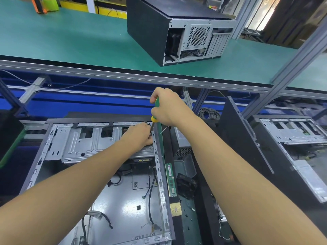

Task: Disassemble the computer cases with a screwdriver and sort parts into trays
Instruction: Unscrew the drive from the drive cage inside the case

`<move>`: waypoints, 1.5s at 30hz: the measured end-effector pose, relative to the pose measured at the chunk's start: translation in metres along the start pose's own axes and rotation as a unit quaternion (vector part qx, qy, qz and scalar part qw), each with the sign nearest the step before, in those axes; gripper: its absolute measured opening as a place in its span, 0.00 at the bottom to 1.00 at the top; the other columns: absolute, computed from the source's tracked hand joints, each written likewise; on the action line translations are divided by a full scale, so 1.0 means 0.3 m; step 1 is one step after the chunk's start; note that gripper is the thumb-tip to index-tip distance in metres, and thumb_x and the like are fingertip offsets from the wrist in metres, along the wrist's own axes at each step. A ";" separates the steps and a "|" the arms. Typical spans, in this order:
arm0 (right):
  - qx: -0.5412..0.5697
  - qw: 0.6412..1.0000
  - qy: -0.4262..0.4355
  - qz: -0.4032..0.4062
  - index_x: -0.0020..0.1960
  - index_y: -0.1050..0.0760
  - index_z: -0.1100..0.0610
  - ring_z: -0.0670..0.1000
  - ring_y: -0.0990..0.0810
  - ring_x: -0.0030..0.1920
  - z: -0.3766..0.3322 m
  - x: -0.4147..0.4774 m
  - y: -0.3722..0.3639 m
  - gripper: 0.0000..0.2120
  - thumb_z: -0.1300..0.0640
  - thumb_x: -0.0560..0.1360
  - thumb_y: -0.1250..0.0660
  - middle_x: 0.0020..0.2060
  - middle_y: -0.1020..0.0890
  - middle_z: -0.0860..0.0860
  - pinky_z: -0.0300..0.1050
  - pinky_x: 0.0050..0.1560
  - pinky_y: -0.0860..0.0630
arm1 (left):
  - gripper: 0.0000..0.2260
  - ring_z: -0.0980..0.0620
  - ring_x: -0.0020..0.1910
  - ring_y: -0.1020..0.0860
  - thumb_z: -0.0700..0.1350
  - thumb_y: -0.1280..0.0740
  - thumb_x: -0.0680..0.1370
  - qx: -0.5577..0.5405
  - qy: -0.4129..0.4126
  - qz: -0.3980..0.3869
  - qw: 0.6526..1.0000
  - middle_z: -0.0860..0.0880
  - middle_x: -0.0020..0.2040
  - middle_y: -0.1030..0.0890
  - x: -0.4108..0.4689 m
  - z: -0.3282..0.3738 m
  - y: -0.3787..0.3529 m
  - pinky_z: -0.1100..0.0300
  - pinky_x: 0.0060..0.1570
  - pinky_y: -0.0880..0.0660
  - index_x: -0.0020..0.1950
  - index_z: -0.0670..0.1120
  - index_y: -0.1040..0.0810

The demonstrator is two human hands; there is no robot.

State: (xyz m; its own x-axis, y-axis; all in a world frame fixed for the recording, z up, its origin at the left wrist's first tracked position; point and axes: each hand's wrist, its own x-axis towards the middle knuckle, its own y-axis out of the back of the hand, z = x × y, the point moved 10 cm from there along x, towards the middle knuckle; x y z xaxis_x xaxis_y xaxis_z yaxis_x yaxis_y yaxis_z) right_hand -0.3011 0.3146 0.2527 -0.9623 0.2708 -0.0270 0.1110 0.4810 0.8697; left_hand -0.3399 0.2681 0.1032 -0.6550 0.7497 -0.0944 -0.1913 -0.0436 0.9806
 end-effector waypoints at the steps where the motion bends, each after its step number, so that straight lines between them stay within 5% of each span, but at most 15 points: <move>1: 0.001 1.000 -0.002 0.007 0.56 0.28 0.54 0.57 0.28 0.55 0.005 0.001 0.010 0.11 0.64 0.76 0.35 0.52 0.31 0.50 0.51 0.44 0.26 | 0.10 0.42 0.40 0.25 0.44 0.38 0.79 -0.028 0.005 -0.002 1.000 0.44 0.41 0.29 -0.001 -0.005 0.001 0.51 0.44 0.26 0.40 0.42 0.32; 4: 0.005 1.000 -0.008 0.027 0.53 0.29 0.52 0.57 0.28 0.53 0.027 -0.002 0.042 0.10 0.63 0.75 0.35 0.51 0.31 0.50 0.48 0.41 0.29 | 0.07 0.41 0.36 0.28 0.41 0.35 0.77 -0.156 0.026 0.017 0.987 0.43 0.38 0.27 -0.002 -0.053 0.015 0.55 0.39 0.29 0.39 0.42 0.27; 7: 0.020 0.998 -0.025 0.058 0.51 0.30 0.51 0.57 0.28 0.52 0.059 -0.019 0.083 0.09 0.61 0.75 0.34 0.51 0.30 0.50 0.46 0.40 0.31 | 0.06 0.54 0.35 0.27 0.42 0.33 0.76 -0.244 0.028 0.068 0.967 0.51 0.36 0.24 -0.021 -0.082 0.063 0.63 0.34 0.33 0.39 0.45 0.25; 11: -0.003 0.993 -0.059 0.107 0.54 0.30 0.54 0.56 0.31 0.52 0.129 -0.078 0.131 0.08 0.61 0.76 0.35 0.51 0.31 0.51 0.47 0.46 0.35 | 0.08 0.61 0.32 0.28 0.43 0.32 0.74 -0.290 -0.061 0.028 0.955 0.55 0.34 0.23 -0.058 0.092 0.087 0.66 0.35 0.33 0.36 0.51 0.25; 19: -0.059 0.979 -0.160 0.113 0.57 0.28 0.61 0.59 0.24 0.45 0.376 -0.302 0.203 0.09 0.58 0.79 0.34 0.53 0.25 0.58 0.49 0.41 0.30 | 0.04 0.53 0.36 0.23 0.46 0.30 0.72 -0.130 -0.295 -0.228 0.919 0.55 0.34 0.21 -0.194 0.703 -0.156 0.57 0.40 0.24 0.39 0.47 0.21; 22: -0.055 0.977 -0.178 0.108 0.57 0.28 0.61 0.58 0.27 0.45 0.454 -0.390 0.212 0.10 0.58 0.79 0.33 0.52 0.26 0.56 0.46 0.43 0.33 | 0.08 0.48 0.30 0.32 0.43 0.32 0.70 -0.042 -0.341 -0.297 0.891 0.51 0.27 0.28 -0.252 0.838 -0.327 0.57 0.33 0.31 0.32 0.46 0.26; 26: -0.046 0.975 -0.190 0.103 0.57 0.27 0.61 0.56 0.28 0.46 0.522 -0.477 0.210 0.11 0.57 0.78 0.33 0.50 0.27 0.55 0.46 0.42 0.35 | 0.11 0.47 0.34 0.41 0.38 0.34 0.70 0.035 -0.377 -0.325 0.866 0.43 0.31 0.38 -0.289 0.913 -0.489 0.56 0.35 0.41 0.32 0.44 0.34; 31: -0.034 0.975 -0.192 0.104 0.60 0.27 0.58 0.56 0.26 0.47 0.554 -0.518 0.206 0.11 0.57 0.78 0.34 0.53 0.26 0.54 0.46 0.42 0.33 | 0.13 0.43 0.34 0.31 0.45 0.32 0.78 0.105 -0.348 -0.317 0.876 0.43 0.32 0.27 -0.268 0.888 -0.564 0.53 0.37 0.28 0.36 0.40 0.24; 34: -0.032 0.978 -0.183 0.098 0.62 0.27 0.58 0.54 0.27 0.46 0.536 -0.497 0.197 0.13 0.56 0.79 0.34 0.54 0.26 0.54 0.45 0.41 0.33 | 0.07 0.43 0.42 0.22 0.44 0.33 0.79 0.058 -0.315 -0.286 0.903 0.43 0.46 0.18 -0.224 0.856 -0.500 0.53 0.43 0.24 0.46 0.43 0.18; 37: -0.024 0.980 -0.171 0.097 0.62 0.28 0.59 0.55 0.27 0.47 0.492 -0.451 0.197 0.15 0.55 0.78 0.33 0.55 0.25 0.55 0.46 0.43 0.32 | 0.07 0.48 0.44 0.18 0.44 0.36 0.80 0.001 -0.278 -0.273 0.921 0.50 0.43 0.16 -0.183 0.773 -0.415 0.53 0.49 0.21 0.48 0.46 0.18; 40: -0.012 0.981 -0.155 0.113 0.59 0.28 0.61 0.56 0.23 0.46 0.424 -0.392 0.205 0.14 0.54 0.79 0.33 0.52 0.23 0.56 0.47 0.39 0.28 | 0.10 0.55 0.39 0.19 0.41 0.41 0.80 -0.071 -0.237 -0.260 0.933 0.52 0.40 0.14 -0.150 0.659 -0.311 0.62 0.45 0.25 0.47 0.48 0.20; 45: 0.025 0.982 -0.092 0.162 0.49 0.33 0.60 0.50 0.30 0.38 0.238 -0.289 0.216 0.17 0.46 0.81 0.35 0.43 0.26 0.53 0.39 0.29 0.40 | 0.13 0.64 0.41 0.21 0.39 0.39 0.75 -0.193 -0.189 -0.181 0.946 0.58 0.42 0.16 -0.146 0.414 -0.083 0.73 0.41 0.30 0.45 0.55 0.19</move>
State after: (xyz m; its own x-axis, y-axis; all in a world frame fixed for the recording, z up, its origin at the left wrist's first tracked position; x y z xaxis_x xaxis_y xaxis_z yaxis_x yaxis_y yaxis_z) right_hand -0.1927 0.3818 0.2763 -0.8141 0.5598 0.1542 0.4201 0.3845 0.8220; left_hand -0.2158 0.3183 0.1041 -0.2022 0.9407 -0.2724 -0.6532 0.0777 0.7532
